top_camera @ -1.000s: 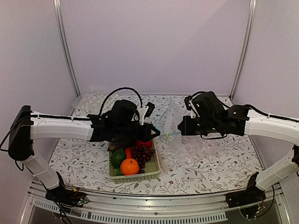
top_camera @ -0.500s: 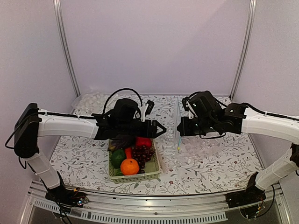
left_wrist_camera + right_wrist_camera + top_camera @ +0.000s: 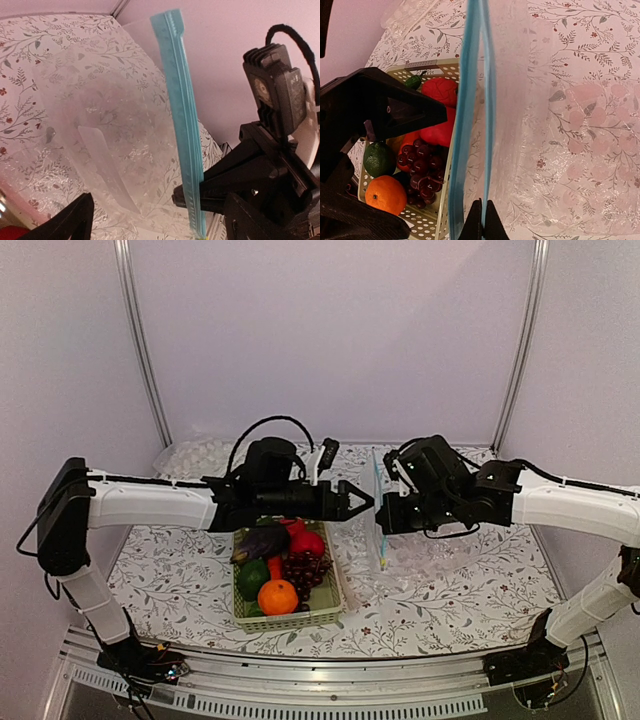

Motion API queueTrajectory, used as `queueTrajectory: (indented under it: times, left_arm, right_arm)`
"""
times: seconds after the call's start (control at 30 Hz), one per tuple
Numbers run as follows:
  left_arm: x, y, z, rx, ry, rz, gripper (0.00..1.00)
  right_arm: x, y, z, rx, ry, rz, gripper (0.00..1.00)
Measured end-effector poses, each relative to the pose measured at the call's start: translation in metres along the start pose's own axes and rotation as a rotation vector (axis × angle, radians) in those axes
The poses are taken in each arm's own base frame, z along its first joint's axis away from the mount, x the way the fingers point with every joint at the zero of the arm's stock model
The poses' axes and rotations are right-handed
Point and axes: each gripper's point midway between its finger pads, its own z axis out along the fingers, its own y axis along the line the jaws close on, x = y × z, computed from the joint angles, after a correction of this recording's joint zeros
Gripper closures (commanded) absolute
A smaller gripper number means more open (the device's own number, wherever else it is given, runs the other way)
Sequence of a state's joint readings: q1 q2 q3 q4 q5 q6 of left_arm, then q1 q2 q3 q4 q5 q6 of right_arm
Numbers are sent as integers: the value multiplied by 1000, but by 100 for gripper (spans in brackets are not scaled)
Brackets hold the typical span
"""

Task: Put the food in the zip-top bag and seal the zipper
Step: Open the zipper food storage bag.

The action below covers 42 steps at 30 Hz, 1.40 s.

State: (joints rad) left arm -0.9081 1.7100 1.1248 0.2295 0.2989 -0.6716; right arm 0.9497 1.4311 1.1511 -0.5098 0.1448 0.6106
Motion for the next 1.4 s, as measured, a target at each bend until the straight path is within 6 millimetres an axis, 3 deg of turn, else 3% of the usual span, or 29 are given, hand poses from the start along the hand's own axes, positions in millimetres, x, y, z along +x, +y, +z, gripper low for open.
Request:
queueTrajectory:
  times: [0.3, 0.6, 0.67, 0.93, 1.03, 1.17, 1.4]
  left_arm:
    - [-7, 1, 19, -5, 10, 3, 8]
    - [-2, 19, 23, -136, 41, 26, 25]
    - [3, 27, 21, -177, 57, 26, 30]
    - [16, 46, 17, -256, 87, 10, 82]
    - [21, 48, 17, -262, 96, 1, 93]
    - [20, 53, 14, -297, 90, 2, 98]
    - [23, 71, 3, -408, 100, 35, 98]
  right_arm:
    - [1, 3, -1, -7, 0, -8, 100]
    - [0, 4, -2, 10, -1, -24, 100]
    - [0, 3, -2, 19, -3, -25, 100]
    - [1, -2, -2, 48, -5, -34, 100]
    - [1, -6, -2, 79, -12, -36, 100]
    - [-1, -20, -4, 156, -36, -24, 100]
    - [-8, -31, -11, 226, -70, -14, 100]
